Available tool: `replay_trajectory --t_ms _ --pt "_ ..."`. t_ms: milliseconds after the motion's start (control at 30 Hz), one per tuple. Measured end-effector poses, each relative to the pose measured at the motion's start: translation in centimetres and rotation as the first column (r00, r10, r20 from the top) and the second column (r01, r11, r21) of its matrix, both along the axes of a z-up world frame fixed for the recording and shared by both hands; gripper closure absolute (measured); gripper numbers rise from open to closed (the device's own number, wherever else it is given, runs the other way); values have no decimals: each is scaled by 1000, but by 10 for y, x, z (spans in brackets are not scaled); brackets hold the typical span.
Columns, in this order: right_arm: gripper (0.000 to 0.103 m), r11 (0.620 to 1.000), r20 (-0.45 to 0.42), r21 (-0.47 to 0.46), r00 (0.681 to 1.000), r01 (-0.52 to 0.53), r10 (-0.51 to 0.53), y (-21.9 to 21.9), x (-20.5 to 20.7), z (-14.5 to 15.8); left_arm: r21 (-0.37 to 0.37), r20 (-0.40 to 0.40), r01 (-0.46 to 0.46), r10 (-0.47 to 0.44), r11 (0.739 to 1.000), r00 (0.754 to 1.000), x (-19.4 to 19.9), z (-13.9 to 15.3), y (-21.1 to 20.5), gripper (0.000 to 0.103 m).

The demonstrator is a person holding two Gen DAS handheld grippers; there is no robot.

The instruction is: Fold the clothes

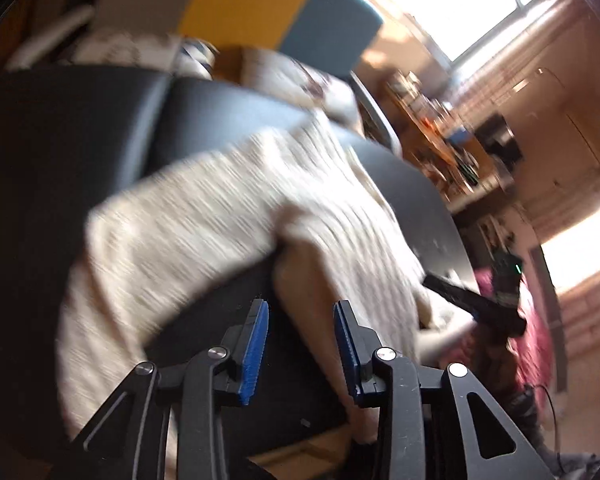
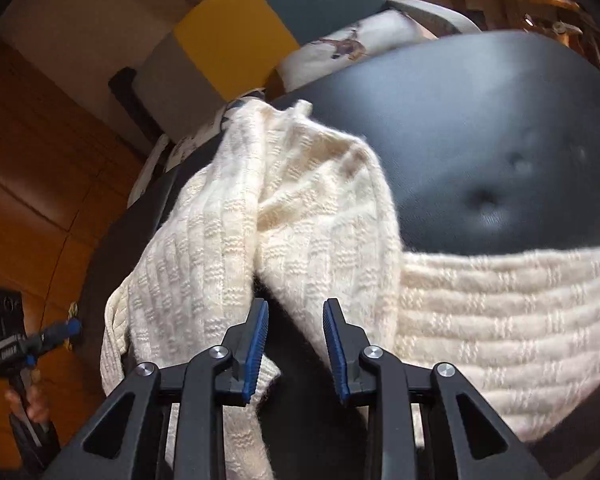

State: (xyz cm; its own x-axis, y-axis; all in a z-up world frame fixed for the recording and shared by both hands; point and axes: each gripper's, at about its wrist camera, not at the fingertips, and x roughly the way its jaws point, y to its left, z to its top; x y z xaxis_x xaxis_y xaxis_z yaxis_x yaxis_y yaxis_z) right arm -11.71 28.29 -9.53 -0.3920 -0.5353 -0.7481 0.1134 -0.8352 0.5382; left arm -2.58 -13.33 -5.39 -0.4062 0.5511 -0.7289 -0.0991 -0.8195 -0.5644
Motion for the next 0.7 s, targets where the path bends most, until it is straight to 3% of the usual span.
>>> replay_trajectory --t_ms 200,300,467,567,600,700 --pt "74 999 33 48 999 8 -10 2 -16 -27 101 71 133 -141 986 987 14 -24 81 68" --pt "74 1000 32 16 999 10 -11 2 -20 -33 54 111 109 -114 993 987 17 -34 88 68" --pt "74 1000 -26 23 1000 -12 13 -3 -17 -36 60 142 75 -83 995 986 22 -48 87 70" --pt "74 999 -56 43 998 -22 25 -7 -13 -37 42 126 93 -97 995 987 22 -50 97 81" --pt "74 999 -65 49 997 -25 29 -8 -12 -37 22 115 96 -98 995 989 21 -51 100 93" --pt "74 998 -81 54 996 -41 45 -9 -10 -38 72 55 73 -77 995 996 20 -39 95 98"
